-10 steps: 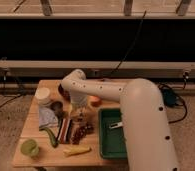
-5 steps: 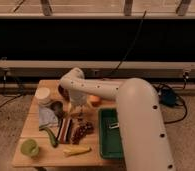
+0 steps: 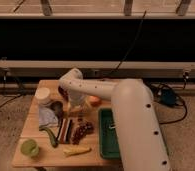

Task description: Place fork in plastic cup

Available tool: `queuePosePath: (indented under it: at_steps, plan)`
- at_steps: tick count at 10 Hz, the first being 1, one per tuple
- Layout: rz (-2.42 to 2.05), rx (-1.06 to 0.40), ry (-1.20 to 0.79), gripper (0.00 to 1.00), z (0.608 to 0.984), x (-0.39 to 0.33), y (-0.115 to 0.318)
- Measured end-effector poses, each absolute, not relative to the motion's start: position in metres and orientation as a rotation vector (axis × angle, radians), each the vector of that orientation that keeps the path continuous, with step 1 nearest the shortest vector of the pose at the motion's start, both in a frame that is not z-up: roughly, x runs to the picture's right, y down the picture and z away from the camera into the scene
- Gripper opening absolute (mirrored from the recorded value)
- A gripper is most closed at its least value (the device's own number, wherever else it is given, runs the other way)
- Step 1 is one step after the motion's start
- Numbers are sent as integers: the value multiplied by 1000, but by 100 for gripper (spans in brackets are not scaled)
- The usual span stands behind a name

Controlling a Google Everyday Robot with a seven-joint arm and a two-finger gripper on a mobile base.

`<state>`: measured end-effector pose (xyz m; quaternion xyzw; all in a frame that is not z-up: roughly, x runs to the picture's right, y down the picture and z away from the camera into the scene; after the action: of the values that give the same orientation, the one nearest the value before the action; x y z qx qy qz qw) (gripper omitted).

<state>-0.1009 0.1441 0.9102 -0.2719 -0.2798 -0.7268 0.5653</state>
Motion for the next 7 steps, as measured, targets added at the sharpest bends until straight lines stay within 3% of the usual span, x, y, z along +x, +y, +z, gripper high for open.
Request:
queuePosePath:
  at_steps: [7]
  plan:
    - [-1709, -642, -650, 7, 912, -96, 139]
